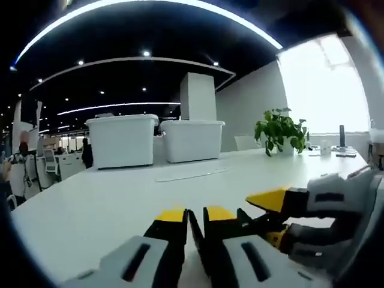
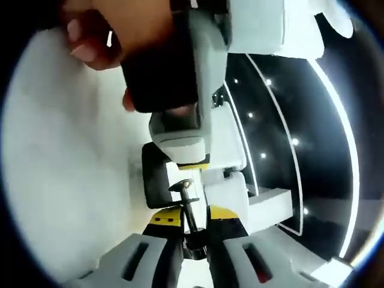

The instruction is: Clamp the fixed fixture on the desktop, loosen the retaining clip, secure it to the edge of the desk, and tighten the retaining clip.

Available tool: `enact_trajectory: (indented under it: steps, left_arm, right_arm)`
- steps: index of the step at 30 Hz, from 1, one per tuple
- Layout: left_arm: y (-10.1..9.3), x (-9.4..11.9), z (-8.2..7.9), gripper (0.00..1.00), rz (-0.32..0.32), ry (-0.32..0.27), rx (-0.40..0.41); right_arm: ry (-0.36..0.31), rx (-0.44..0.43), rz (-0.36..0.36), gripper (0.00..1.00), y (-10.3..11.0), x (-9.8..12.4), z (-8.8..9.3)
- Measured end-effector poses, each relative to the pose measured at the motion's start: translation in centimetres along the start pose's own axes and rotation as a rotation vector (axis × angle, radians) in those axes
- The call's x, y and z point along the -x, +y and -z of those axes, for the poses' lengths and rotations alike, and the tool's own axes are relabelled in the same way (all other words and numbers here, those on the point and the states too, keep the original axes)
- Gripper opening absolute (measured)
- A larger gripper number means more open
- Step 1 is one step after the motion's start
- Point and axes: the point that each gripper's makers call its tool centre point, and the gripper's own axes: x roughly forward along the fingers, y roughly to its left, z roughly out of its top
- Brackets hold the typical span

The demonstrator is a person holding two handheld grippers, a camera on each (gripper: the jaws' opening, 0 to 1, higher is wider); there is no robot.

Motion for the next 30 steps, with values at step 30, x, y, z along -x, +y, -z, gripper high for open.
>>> enact_trajectory:
  steps: [30]
  left_arm:
    - [4.6,9.4,-7.0,0.43,-0.075,-0.219,0.084]
  right_arm:
    - [-0.043,-0.068,0.068,0.10,-2.1,0.7,-0.4]
